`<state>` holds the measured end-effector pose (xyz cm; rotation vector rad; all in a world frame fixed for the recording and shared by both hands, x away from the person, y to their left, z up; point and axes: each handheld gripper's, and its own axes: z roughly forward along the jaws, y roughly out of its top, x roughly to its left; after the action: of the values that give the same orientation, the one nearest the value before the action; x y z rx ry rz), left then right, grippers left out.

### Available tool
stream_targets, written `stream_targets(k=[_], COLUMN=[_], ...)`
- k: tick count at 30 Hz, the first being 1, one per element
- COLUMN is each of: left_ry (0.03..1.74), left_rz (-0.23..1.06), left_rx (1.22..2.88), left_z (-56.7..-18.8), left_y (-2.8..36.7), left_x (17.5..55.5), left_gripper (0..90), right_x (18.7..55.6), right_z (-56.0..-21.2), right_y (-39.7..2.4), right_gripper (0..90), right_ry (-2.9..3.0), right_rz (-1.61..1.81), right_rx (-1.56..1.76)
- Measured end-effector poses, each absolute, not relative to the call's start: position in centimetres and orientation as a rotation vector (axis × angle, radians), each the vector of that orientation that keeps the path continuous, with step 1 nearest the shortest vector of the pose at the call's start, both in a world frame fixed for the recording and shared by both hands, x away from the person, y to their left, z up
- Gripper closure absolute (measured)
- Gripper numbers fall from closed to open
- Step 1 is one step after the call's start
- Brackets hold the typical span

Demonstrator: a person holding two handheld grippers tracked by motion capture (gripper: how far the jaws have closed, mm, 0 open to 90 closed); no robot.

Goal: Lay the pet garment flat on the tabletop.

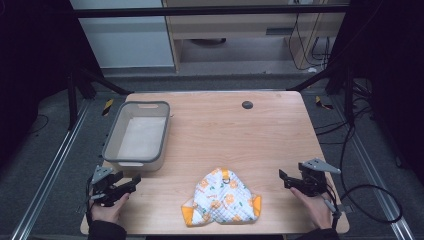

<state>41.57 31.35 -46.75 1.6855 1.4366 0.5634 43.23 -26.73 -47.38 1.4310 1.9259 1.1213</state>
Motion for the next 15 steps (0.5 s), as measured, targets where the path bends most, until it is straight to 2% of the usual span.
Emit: stream_targets(k=[7, 15], left_ry=[1.373, 1.319], left_rz=[0.566, 0.559], left_rx=[1.721, 1.727], left_z=[-45.9, -44.2], left_y=[30.1, 29.1], left_x=[40.8, 40.8], left_gripper=[29.0, 28.8], right_x=[42.7, 42.9], right_z=[-46.5, -45.1], right_y=[-26.5, -25.8], right_gripper=[27.1, 29.7], right_ry=[1.933, 1.941], right_rz=[1.172, 1.222], right_rx=[1.398, 1.371])
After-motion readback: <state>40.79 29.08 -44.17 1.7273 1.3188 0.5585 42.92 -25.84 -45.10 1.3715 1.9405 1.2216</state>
